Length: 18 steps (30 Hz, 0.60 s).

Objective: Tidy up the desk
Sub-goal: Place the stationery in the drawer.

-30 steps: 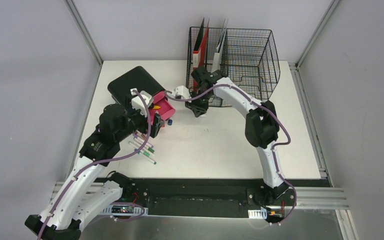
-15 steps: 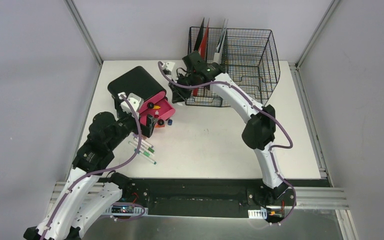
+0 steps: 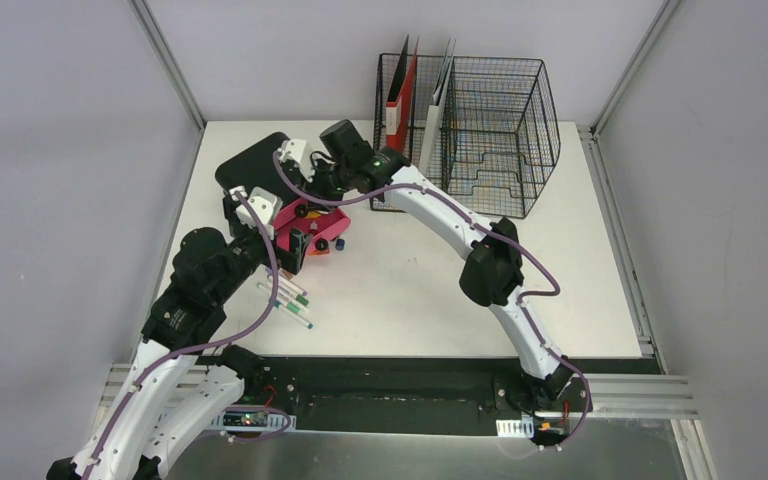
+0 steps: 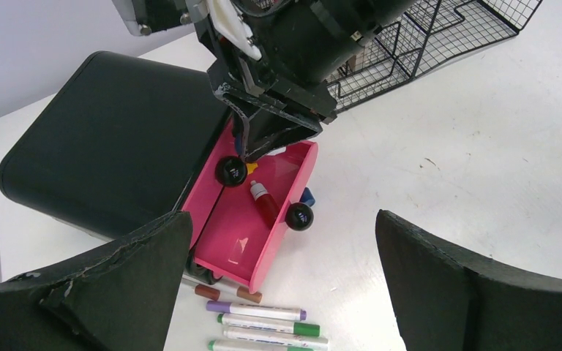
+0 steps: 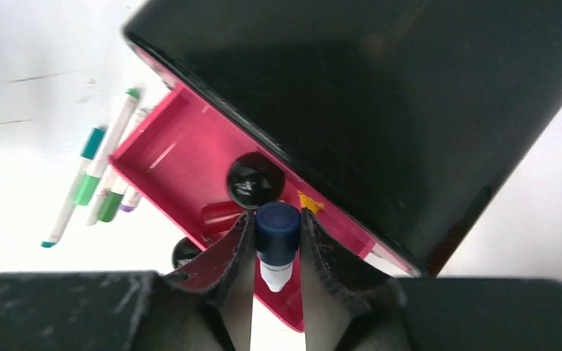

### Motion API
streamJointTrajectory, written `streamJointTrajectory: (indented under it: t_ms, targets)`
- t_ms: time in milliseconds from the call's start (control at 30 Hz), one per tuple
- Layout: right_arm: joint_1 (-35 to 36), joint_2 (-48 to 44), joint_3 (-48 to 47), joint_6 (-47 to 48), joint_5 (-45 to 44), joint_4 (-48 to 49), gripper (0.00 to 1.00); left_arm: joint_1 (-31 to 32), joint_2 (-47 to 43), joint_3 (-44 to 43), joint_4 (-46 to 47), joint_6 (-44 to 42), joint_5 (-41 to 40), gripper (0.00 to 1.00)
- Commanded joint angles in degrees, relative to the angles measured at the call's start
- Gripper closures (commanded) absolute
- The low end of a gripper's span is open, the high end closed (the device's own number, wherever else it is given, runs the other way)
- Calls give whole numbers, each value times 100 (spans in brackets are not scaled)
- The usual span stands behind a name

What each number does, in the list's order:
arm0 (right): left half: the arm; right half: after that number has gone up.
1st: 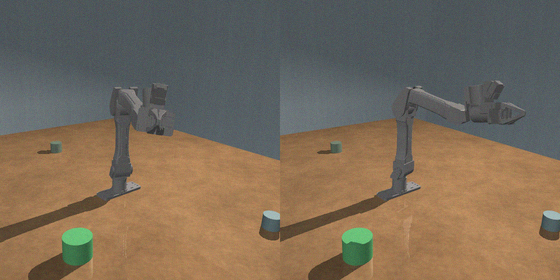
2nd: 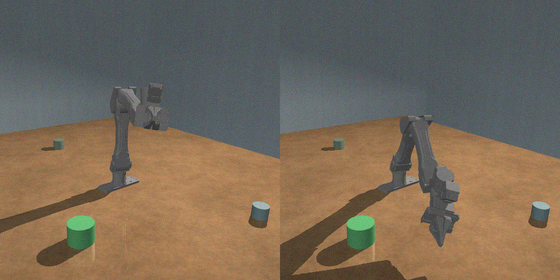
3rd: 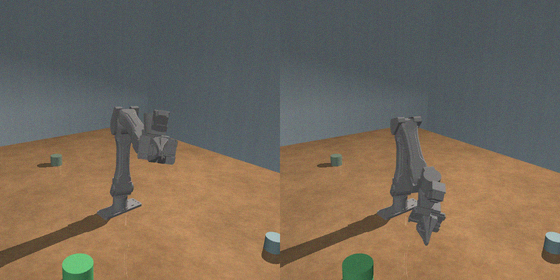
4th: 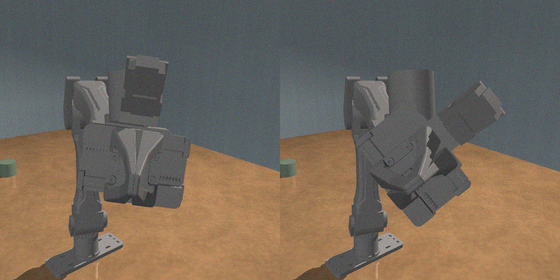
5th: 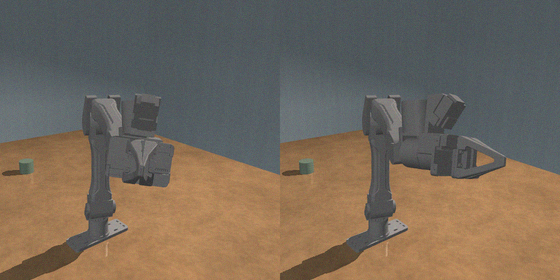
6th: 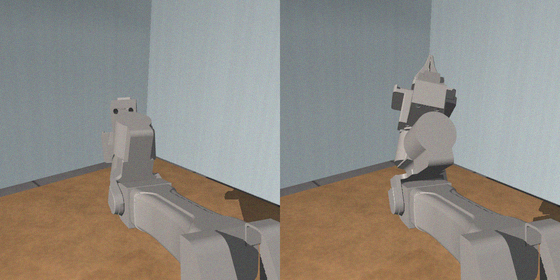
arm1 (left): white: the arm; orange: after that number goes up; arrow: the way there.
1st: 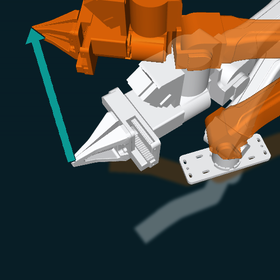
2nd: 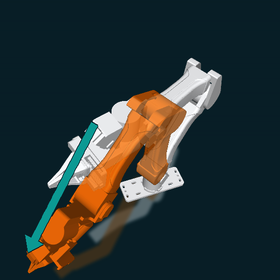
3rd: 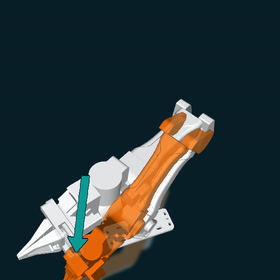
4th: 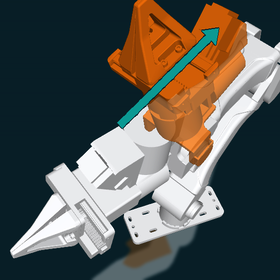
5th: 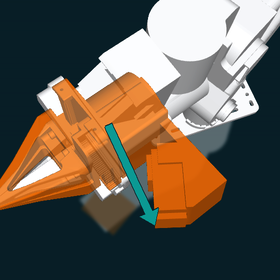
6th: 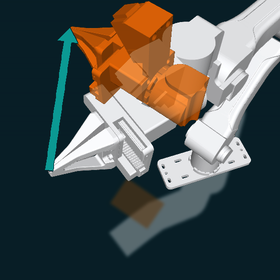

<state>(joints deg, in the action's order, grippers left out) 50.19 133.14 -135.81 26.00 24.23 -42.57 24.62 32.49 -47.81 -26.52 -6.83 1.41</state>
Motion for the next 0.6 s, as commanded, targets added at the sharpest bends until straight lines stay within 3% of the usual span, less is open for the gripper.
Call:
streamJointTrajectory:
  t_ms: [0, 233, 567]
  targets:
    - [-30, -4, -182, 235, -368, 344, 90, -89, -70, 53, 253, 25, -93, 1]
    - [1, -61, 17, 242, -362, 231, 45, -91, -76, 53, 262, 33, -66, 1]
    - [-67, -460, -143, 183, 349, -688, 37, -107, -55, 53, 265, 60, 64, 1]
